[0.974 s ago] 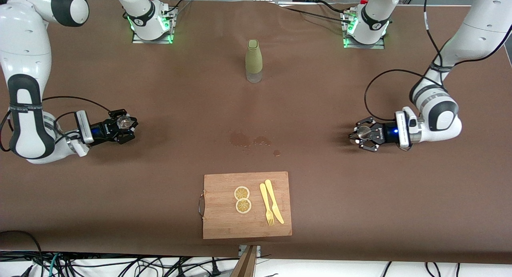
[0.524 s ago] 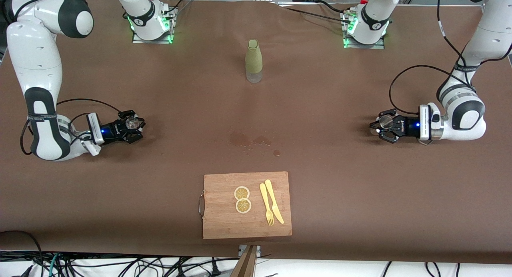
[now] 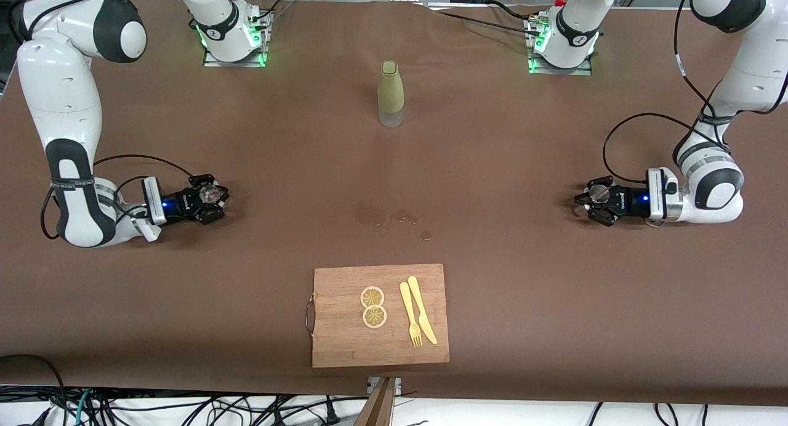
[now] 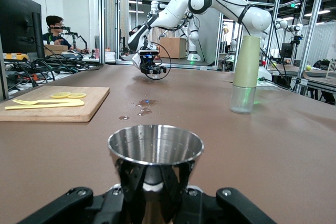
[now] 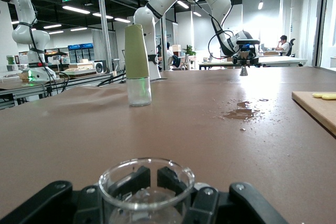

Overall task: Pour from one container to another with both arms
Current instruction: 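Lower the glass with the right gripper while the left gripper lowers the jigger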

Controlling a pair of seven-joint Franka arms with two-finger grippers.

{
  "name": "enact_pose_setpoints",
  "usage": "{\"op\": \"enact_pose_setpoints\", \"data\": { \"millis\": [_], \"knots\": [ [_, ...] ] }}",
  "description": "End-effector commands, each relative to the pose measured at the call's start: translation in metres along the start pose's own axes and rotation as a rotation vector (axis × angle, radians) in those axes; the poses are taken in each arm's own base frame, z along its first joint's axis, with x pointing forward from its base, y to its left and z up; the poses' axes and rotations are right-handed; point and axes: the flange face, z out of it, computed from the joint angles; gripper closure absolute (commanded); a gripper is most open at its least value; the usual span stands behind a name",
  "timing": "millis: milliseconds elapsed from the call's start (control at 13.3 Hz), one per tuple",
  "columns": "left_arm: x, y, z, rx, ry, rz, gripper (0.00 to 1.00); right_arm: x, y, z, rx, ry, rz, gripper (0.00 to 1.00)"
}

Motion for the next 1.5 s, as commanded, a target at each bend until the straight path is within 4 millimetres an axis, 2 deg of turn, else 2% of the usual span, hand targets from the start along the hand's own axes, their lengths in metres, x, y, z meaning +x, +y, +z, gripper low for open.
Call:
{"op": "enact_pose_setpoints", "data": {
  "millis": [0,225,674,749,824,899,974,1274,1349,1424],
  "knots": [
    [-0.005,-0.008,-0.02,-0.054,-0.027,0.048,1.0,-0.001,0.004,0.008,-0.01,0.002,-0.03,0.92],
    [-0.022,-0.003,-0.039,-0.057,-0.043,0.069,1.0,-0.004,0.015,0.024,-0.012,0.009,-0.068,0.91],
    [-0.029,0.004,-0.051,-0.057,-0.041,0.071,1.0,-0.024,0.012,0.037,-0.005,0.022,-0.044,0.85],
    [-0.029,0.004,-0.052,-0.056,-0.042,0.069,0.77,-0.023,0.013,0.039,-0.004,0.016,-0.036,0.81],
    [-0.027,0.003,-0.053,-0.058,-0.044,0.074,0.71,-0.022,0.014,0.039,-0.003,0.018,-0.033,0.44],
    [-0.025,0.001,-0.055,-0.056,-0.046,0.079,0.58,-0.022,0.014,0.038,-0.003,0.016,-0.032,0.01],
    [-0.025,0.002,-0.058,-0.055,-0.05,0.08,0.36,-0.021,0.014,0.037,-0.003,0.012,-0.029,0.0],
    [-0.025,0.003,-0.059,-0.068,-0.058,0.082,0.31,-0.014,0.007,0.017,0.004,-0.027,0.015,0.0],
    [-0.026,0.004,-0.06,-0.065,-0.06,0.081,0.23,-0.014,0.003,0.01,0.013,-0.044,0.026,0.0],
    [-0.026,0.004,-0.06,-0.068,-0.061,0.08,0.0,-0.015,-0.003,0.001,0.018,-0.067,0.049,0.0]
  ]
}}
